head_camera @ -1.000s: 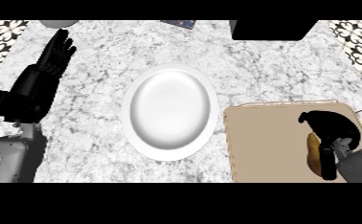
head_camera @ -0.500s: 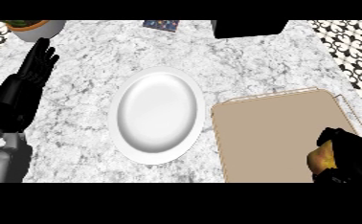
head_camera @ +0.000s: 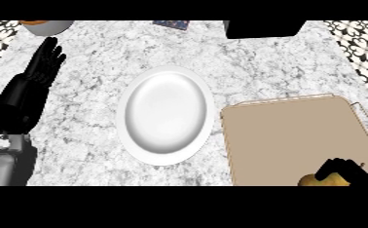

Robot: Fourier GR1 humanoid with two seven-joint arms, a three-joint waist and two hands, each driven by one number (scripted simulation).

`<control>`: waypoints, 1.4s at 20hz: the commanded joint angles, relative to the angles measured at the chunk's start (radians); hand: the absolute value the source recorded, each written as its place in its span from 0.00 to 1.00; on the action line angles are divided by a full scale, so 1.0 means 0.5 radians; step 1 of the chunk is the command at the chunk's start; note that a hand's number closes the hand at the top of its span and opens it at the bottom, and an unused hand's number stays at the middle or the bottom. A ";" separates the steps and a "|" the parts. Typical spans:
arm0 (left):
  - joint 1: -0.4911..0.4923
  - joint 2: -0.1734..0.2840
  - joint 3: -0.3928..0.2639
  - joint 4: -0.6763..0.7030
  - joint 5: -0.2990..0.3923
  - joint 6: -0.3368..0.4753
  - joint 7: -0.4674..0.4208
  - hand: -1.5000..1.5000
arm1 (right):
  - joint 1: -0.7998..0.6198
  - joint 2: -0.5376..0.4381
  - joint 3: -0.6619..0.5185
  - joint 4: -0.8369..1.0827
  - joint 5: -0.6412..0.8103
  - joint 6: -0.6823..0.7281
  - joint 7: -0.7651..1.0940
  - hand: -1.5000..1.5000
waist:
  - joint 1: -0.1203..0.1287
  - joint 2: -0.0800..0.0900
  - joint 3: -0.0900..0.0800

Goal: Pick the pear from the tray and place it in the plate

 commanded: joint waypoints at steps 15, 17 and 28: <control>-0.108 -0.064 -0.018 0.189 0.003 -0.101 -0.135 0.50 | -1.210 1.249 0.587 0.232 0.443 0.536 0.430 1.00 | 0.131 0.039 0.000; -0.110 -0.093 -0.055 0.147 -0.058 -0.059 -0.139 0.50 | -1.325 1.408 0.486 0.469 0.375 0.496 0.386 1.00 | 0.136 0.040 0.002; -0.092 -0.147 -0.120 0.070 -0.118 -0.042 -0.089 0.50 | -2.011 1.428 0.278 1.542 0.000 -0.077 0.432 1.00 | 0.179 0.046 0.003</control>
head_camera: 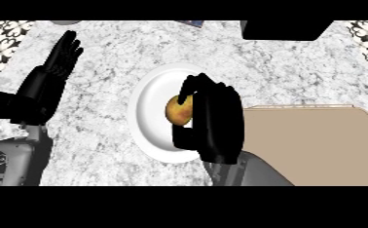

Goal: Pick the pear from the tray and place it in the plate

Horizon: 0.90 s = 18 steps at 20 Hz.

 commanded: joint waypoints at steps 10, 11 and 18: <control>-0.090 0.008 0.019 -0.035 0.022 -0.035 0.104 0.50 | -0.464 0.033 -0.024 1.272 -0.476 -0.778 -0.064 1.00 | 0.056 0.016 0.002; -0.083 -0.028 0.002 0.060 -0.032 -0.009 -0.002 0.50 | -0.496 0.033 -0.084 1.242 -0.502 -0.783 -0.047 1.00 | 0.023 0.014 0.002; 0.002 0.051 0.092 0.020 0.071 -0.132 -0.051 0.50 | -0.592 0.034 0.059 1.527 -0.976 -1.194 -0.322 0.00 | 0.072 0.017 0.001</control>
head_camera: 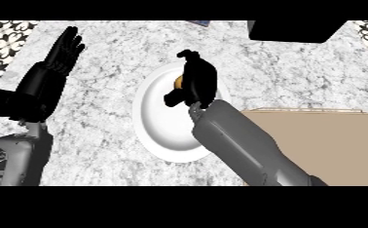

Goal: Pick the pear from the tray and place it in the plate

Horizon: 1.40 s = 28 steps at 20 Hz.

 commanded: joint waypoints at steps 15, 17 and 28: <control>-0.009 -0.004 0.053 0.111 -0.047 0.017 -0.035 0.50 | -0.012 0.007 -0.140 -0.060 -0.542 -1.049 -0.525 0.00 | -0.089 -0.021 0.000; 0.012 0.023 0.081 0.051 -0.008 -0.009 0.029 0.50 | 0.201 -0.017 -0.179 -0.277 -0.447 -1.004 -0.534 0.00 | -0.136 -0.036 0.000; 0.053 -0.086 0.020 -0.007 -0.122 0.097 0.017 0.50 | 1.222 -0.561 -0.146 -1.426 -0.514 -0.822 -0.817 0.00 | -0.154 -0.033 0.001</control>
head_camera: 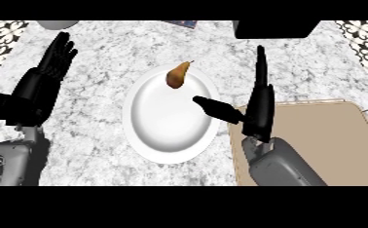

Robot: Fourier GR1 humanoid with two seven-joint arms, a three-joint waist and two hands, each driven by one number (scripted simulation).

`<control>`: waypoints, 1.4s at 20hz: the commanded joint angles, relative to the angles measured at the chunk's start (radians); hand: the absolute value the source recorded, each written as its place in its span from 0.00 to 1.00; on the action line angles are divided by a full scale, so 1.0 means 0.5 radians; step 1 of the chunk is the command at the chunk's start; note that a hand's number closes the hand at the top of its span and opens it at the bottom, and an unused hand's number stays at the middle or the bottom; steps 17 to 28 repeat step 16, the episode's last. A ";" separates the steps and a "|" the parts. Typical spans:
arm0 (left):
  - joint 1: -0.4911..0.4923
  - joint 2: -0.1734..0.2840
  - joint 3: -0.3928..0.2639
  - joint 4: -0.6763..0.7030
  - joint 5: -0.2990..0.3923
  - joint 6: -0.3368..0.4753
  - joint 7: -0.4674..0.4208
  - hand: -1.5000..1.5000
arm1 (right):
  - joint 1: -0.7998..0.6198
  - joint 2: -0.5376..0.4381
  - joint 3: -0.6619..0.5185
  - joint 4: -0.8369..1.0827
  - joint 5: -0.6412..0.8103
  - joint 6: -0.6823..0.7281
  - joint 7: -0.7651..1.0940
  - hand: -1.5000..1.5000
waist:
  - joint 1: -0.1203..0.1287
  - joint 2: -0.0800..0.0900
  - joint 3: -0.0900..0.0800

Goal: Pick the pear from the tray and place it in the plate

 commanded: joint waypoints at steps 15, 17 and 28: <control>0.109 -0.043 -0.012 -0.169 -0.054 -0.033 0.041 0.50 | 1.220 -0.549 -0.464 -0.816 -0.587 0.419 -0.875 0.00 | 0.021 0.005 0.001; -0.019 -0.029 0.020 -0.053 -0.042 -0.028 0.066 0.50 | 1.281 -0.643 -0.457 -0.939 -0.464 0.448 -0.756 0.00 | 0.010 0.005 0.000; -0.019 -0.029 0.020 -0.053 -0.042 -0.028 0.066 0.50 | 1.281 -0.643 -0.457 -0.939 -0.464 0.448 -0.756 0.00 | 0.010 0.005 0.000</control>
